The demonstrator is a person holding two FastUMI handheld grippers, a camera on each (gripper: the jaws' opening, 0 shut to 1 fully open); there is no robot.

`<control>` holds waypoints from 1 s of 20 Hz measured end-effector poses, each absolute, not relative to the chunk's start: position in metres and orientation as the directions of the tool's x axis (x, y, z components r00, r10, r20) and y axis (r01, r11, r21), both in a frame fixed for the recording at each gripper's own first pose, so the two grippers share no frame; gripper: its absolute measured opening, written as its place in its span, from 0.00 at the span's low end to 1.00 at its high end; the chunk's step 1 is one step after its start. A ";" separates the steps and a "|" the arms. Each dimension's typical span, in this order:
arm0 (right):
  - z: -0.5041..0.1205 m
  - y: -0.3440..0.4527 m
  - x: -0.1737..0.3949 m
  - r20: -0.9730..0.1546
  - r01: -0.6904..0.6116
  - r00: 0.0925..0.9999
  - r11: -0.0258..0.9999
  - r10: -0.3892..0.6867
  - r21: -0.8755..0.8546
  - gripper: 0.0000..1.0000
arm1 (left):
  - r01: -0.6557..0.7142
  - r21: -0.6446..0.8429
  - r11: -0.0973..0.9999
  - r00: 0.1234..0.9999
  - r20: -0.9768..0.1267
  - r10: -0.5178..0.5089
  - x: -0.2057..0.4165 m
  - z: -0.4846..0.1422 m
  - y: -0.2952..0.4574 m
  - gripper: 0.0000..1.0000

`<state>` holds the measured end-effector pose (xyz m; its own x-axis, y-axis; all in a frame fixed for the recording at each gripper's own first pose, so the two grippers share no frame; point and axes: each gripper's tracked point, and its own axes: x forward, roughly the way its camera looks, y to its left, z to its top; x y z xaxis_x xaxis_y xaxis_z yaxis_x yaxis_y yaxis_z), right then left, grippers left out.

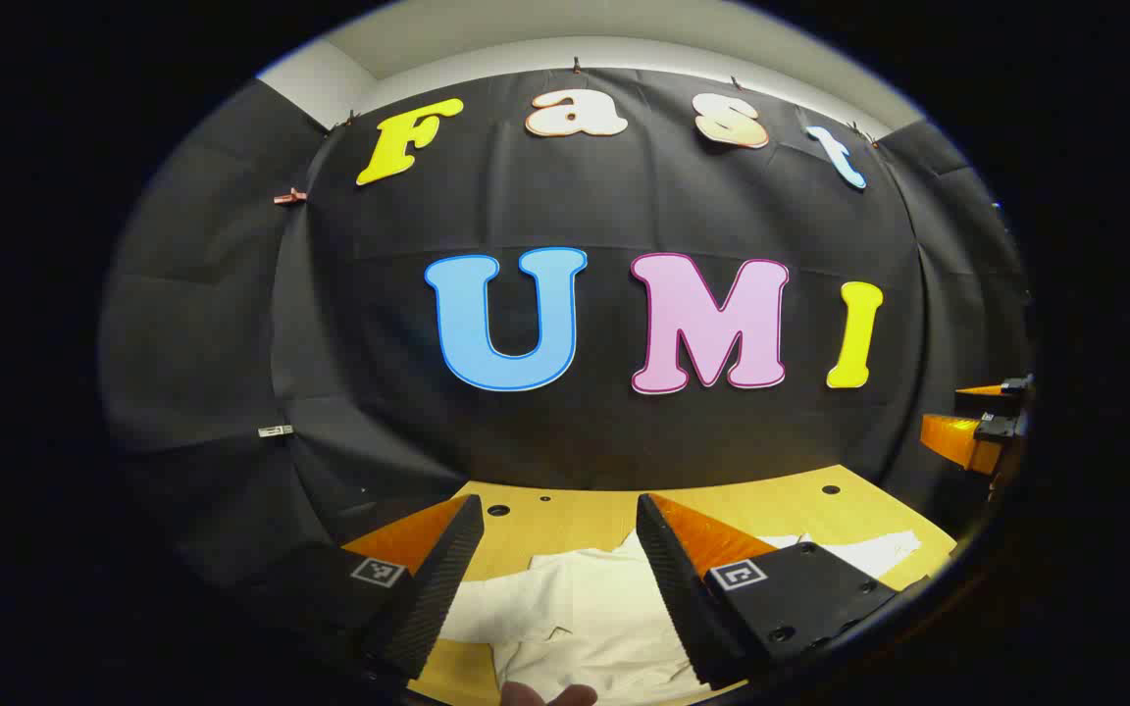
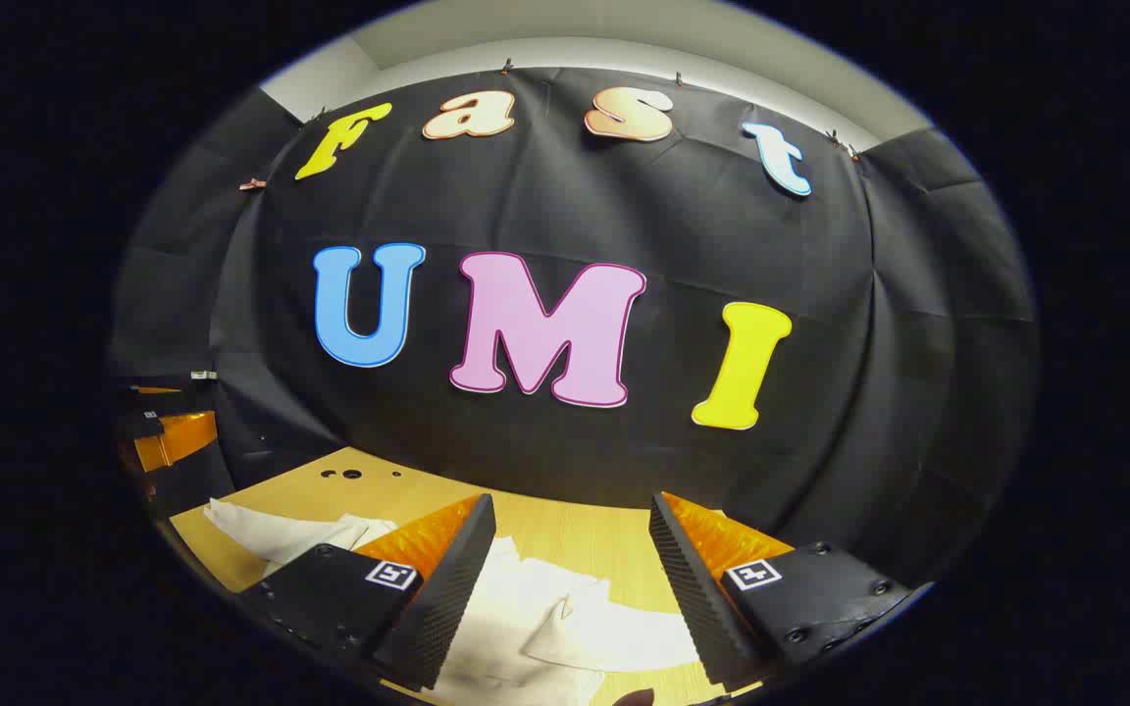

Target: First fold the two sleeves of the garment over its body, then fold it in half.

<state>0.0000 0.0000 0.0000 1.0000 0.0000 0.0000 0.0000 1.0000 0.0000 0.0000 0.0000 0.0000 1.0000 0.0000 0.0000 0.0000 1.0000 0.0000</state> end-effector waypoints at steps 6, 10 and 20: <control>-0.006 -0.009 0.004 -0.019 0.012 1.000 1.000 -0.012 0.014 0.98 | 0.008 0.014 1.000 1.000 -0.004 -0.008 0.006 0.000 -0.009 0.96; -0.009 -0.014 0.007 -0.026 0.021 0.999 1.000 -0.020 0.015 0.97 | 0.010 0.023 1.000 1.000 -0.007 -0.010 0.009 -0.001 -0.013 0.96; -0.032 -0.040 0.015 -0.086 0.067 0.994 0.997 -0.064 0.033 0.97 | 0.036 0.045 0.998 0.999 -0.040 -0.034 0.015 -0.012 -0.026 0.96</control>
